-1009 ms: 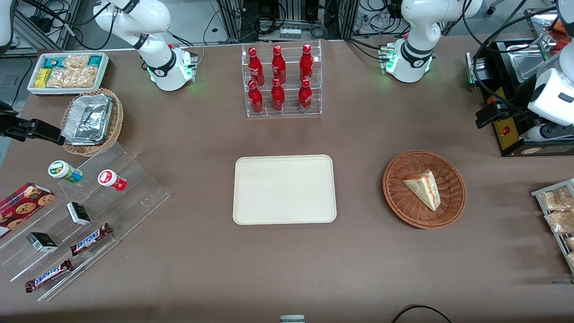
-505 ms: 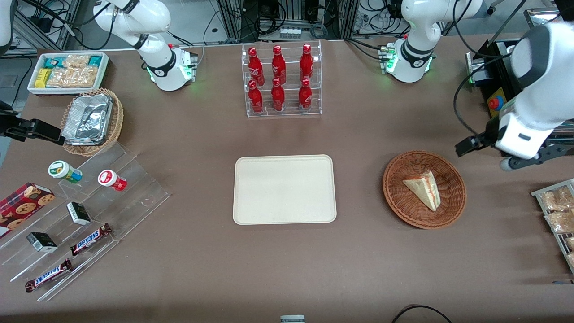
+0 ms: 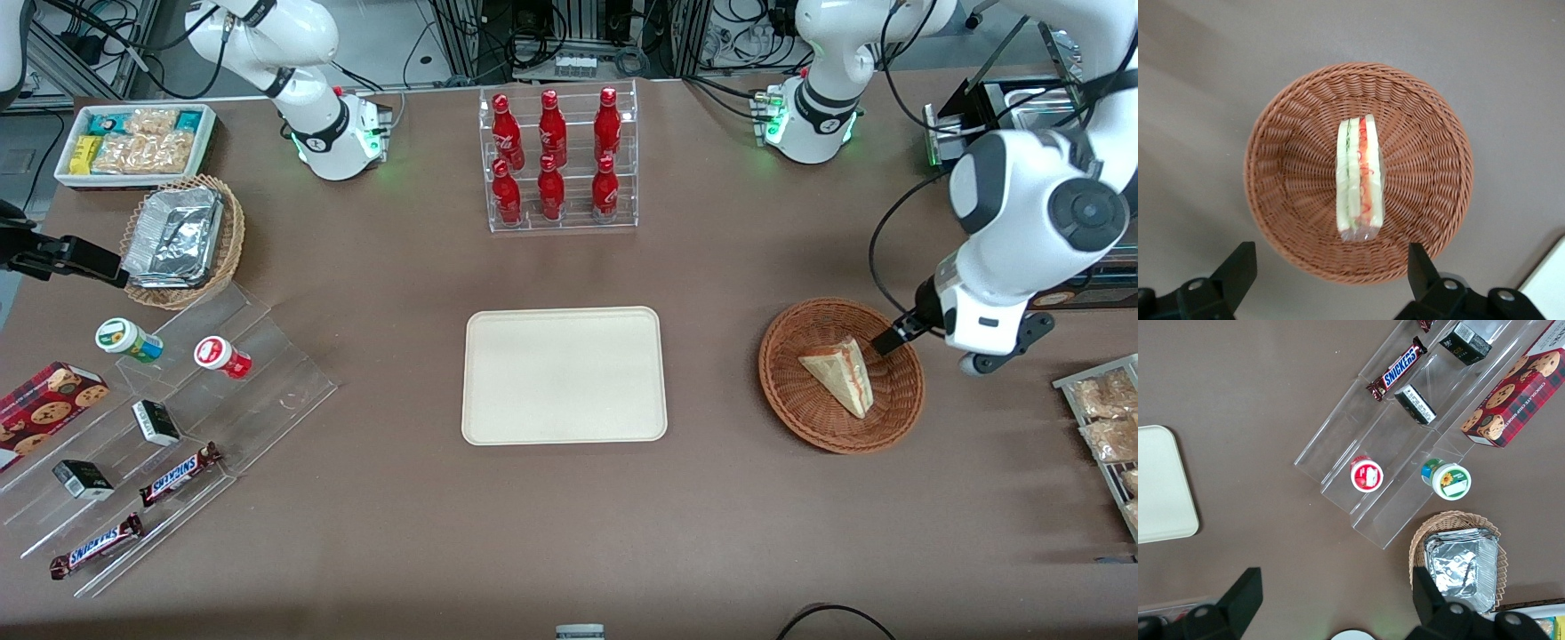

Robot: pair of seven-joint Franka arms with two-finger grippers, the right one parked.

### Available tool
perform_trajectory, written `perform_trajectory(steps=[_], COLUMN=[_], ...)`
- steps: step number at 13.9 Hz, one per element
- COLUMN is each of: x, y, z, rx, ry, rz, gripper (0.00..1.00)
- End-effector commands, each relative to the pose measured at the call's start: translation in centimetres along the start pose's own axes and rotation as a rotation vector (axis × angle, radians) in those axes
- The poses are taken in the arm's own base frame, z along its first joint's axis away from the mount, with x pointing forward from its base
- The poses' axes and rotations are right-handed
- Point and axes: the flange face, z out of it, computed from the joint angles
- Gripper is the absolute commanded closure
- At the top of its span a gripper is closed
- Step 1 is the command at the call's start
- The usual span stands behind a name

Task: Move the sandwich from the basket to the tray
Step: 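Lower the open left gripper around the sandwich and close it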

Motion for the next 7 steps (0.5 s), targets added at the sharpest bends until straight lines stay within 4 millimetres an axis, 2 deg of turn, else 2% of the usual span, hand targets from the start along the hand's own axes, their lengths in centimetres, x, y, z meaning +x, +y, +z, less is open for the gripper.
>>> perform_trajectory(steps=[1, 3, 7], x=[-0.3, -0.6, -1.1], y=[2.1, 2.7, 2.6], z=[2.2, 3.6, 7.1], rx=[-0.012, 0.000, 0.001], ry=[0.001, -0.015, -0.007], rz=[-0.040, -0.026, -0.008], gripper=[0.00, 0.00, 0.00])
